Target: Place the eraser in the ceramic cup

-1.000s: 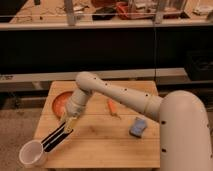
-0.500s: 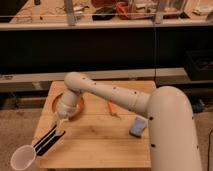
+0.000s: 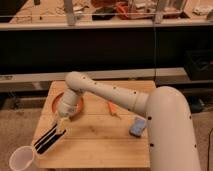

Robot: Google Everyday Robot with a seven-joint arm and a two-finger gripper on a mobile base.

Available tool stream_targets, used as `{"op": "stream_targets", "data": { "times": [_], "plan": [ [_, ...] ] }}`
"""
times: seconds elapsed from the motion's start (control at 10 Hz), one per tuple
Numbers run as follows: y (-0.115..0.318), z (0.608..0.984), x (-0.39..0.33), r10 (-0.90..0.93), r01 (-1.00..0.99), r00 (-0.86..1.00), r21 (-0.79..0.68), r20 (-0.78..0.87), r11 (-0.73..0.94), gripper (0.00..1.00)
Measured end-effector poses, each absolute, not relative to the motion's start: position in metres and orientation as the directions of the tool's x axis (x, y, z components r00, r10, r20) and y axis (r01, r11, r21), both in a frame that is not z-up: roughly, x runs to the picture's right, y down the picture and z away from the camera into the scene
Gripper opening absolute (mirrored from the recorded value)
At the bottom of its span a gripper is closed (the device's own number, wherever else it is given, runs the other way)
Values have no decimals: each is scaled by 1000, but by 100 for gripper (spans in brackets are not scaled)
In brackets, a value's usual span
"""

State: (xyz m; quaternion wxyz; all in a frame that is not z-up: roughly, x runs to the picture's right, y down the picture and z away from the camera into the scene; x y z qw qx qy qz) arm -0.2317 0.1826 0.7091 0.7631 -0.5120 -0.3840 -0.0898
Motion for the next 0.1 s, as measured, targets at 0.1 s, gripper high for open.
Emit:
{"op": "stream_targets", "data": {
  "times": [0.1],
  "plan": [
    [175, 716, -224, 278, 504, 697, -728, 660, 465, 4]
  ]
}}
